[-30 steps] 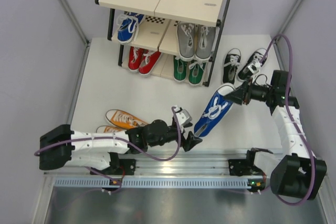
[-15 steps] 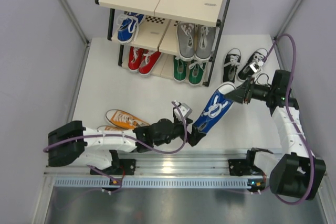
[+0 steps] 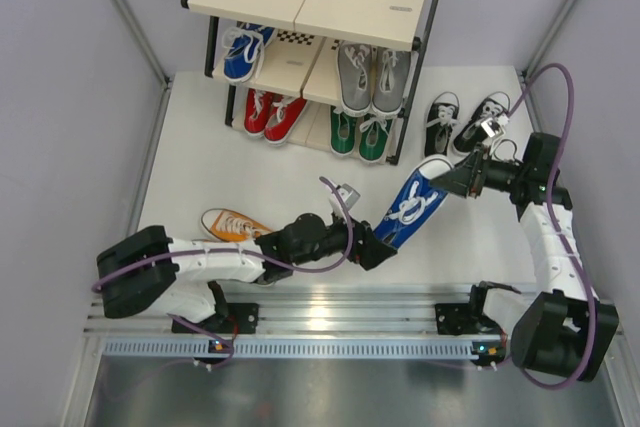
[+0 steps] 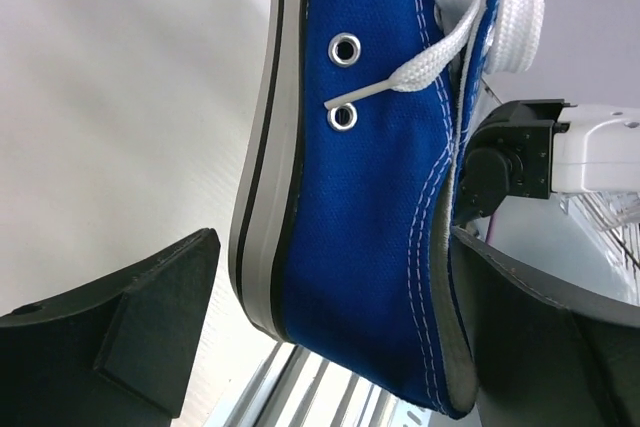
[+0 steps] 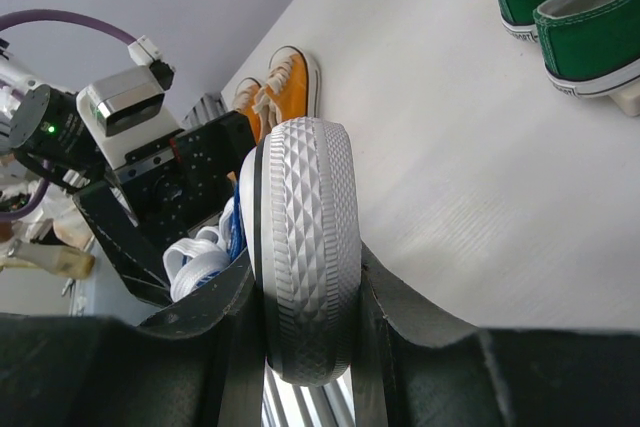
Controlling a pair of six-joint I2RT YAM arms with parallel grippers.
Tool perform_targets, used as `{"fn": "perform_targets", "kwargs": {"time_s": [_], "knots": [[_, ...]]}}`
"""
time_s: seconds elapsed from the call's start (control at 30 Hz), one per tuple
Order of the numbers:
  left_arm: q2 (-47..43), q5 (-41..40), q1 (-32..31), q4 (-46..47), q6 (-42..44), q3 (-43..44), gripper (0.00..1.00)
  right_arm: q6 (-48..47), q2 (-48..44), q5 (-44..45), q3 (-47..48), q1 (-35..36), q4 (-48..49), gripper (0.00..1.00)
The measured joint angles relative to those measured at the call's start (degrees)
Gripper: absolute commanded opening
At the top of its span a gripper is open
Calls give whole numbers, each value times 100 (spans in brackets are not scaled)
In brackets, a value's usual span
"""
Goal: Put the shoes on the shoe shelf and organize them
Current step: Pick up the shoe at the center of the board.
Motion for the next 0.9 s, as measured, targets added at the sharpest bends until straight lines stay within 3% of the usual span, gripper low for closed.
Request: {"fn": "perform_targets", "kwargs": {"time_s": [0.1,0.13,0.2,0.23,0.33,0.37,0.6,0.7,0.9], "knots": [[13,144,37,28,-35,0,89,-92,9,-68,15,-2,-68,0],[13,175,50,35,-44,0,81,-173,28,-90,35,-2,-146,0],[13,221,98,46,-118,2,60,-345,96,-125,98,-2,-315,0],[13,229,140,17,-146,2,39,-437,133,-177,136,-2,-402,0],[90,188,273,-92,-258,13,14,-669,149,-308,177,7,-575,0],[114,201,280,-92,-264,24,0,-719,151,-313,184,15,-627,0],[37,345,289,-162,-190,20,0,-977,149,-315,197,13,-894,0],[-195,461,352,-382,-142,-13,0,-1099,133,-350,197,20,-1049,13],[-787,702,570,-1147,59,-17,0,-1335,42,-461,271,24,-1425,68]]}}
